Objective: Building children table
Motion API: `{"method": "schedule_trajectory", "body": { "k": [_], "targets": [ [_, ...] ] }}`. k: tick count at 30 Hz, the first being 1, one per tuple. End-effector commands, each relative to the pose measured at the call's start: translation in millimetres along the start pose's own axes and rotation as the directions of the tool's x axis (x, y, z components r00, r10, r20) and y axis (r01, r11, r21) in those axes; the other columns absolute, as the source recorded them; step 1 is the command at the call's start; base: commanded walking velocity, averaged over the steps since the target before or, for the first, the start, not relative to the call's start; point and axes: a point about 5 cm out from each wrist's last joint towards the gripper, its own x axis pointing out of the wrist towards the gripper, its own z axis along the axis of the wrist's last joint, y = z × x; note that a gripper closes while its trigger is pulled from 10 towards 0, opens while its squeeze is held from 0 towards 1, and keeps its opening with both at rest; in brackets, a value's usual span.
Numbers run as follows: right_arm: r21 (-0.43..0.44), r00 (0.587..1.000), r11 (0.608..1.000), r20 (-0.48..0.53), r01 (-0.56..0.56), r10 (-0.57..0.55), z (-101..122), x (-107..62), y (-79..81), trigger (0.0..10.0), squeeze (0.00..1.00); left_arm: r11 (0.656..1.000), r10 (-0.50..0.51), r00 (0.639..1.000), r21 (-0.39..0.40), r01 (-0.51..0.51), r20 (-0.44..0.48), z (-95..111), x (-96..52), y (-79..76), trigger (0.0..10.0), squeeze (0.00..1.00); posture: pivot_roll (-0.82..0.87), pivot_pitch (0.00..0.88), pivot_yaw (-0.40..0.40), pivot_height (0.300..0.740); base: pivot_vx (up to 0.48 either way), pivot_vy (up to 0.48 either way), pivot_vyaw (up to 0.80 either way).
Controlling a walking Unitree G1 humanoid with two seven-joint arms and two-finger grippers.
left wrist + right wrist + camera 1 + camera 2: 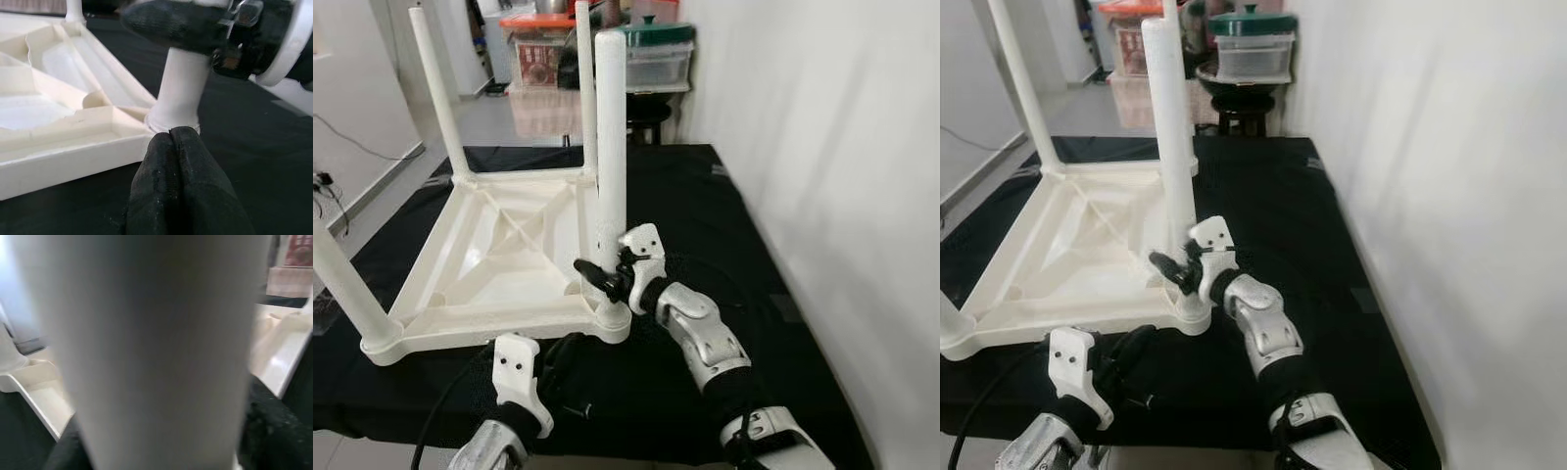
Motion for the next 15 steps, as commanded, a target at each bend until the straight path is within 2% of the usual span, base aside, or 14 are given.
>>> {"method": "schedule_trajectory", "body": {
  "k": [1,2,3,4,5,6,8,10,11,13,15],
  "targets": [
    [-0.024,0.978,0.982,0.087,-0.186,0.188,31.7,4.6,-4.6,10.0,1.00,1.000,0.000,1.000,0.010,0.001,-0.015,-2.7,0.9,1.6,10.0,0.00,0.03,0.000,-0.014,0.740,0.000,0.000,0.00],
    [-0.042,0.965,0.968,0.081,-0.246,0.248,36.0,4.5,-5.6,10.0,1.00,1.000,-0.001,1.000,0.009,0.001,-0.014,-2.7,1.0,1.5,10.0,0.00,0.03,0.000,-0.014,0.740,0.000,0.000,0.00],
    [-0.042,0.965,0.968,0.081,-0.246,0.248,36.0,4.5,-5.6,10.0,1.00,1.000,-0.001,1.000,0.009,0.001,-0.014,-2.7,1.0,1.5,10.0,0.00,0.03,0.000,-0.014,0.740,0.000,0.000,0.00],
    [-0.095,0.946,0.944,0.044,-0.315,0.320,37.5,4.7,-7.4,10.0,0.23,1.000,-0.001,1.000,0.007,0.001,-0.013,-2.8,1.1,1.1,10.0,0.00,0.04,0.000,-0.017,0.740,0.000,0.000,0.00],
    [-0.130,0.935,0.927,0.015,-0.351,0.356,37.1,4.6,-8.3,10.0,0.23,1.000,-0.001,1.000,0.006,0.001,-0.013,-2.8,1.1,0.9,10.0,0.00,0.04,0.000,-0.017,0.740,0.000,0.000,0.00],
    [-0.139,0.925,0.915,-0.011,-0.379,0.381,36.4,4.5,-10.1,10.0,0.00,1.000,-0.002,1.000,0.006,0.002,-0.013,-2.8,1.0,0.2,10.0,0.00,0.05,0.000,-0.026,0.740,0.000,0.000,0.00],
    [-0.129,0.904,0.894,-0.044,-0.428,0.426,35.9,4.2,-12.3,10.0,0.00,1.000,-0.002,1.000,0.007,0.003,-0.012,-2.8,0.8,-0.5,10.0,0.00,0.05,0.000,-0.026,0.740,0.000,0.000,0.00],
    [-0.123,0.866,0.857,-0.087,-0.500,0.493,34.4,2.8,-12.4,10.0,0.00,1.000,0.003,1.000,0.010,-0.003,-0.009,-2.4,-0.2,-1.0,10.0,0.00,0.06,0.000,-0.032,0.740,0.000,0.000,0.00],
    [-0.123,0.866,0.857,-0.087,-0.500,0.493,34.4,2.8,-12.4,10.0,0.00,1.000,0.003,1.000,0.010,-0.003,-0.009,-2.4,-0.2,-1.0,10.0,0.00,0.06,0.000,-0.032,0.740,0.000,0.000,0.00],
    [-0.107,0.820,0.815,-0.151,-0.569,0.552,31.2,3.3,-12.1,10.0,0.00,1.000,0.008,1.000,0.012,-0.008,-0.008,-2.2,-2.0,-1.9,10.0,0.00,0.07,0.000,-0.038,0.740,0.000,0.000,0.00],
    [-0.092,0.809,0.807,-0.158,-0.583,0.566,31.1,4.1,-11.5,9.9,0.00,1.000,0.009,1.000,0.013,-0.009,-0.009,-2.2,-2.8,-2.3,10.0,0.00,0.08,0.000,-0.038,0.740,0.000,0.000,0.00]
  ]
}}
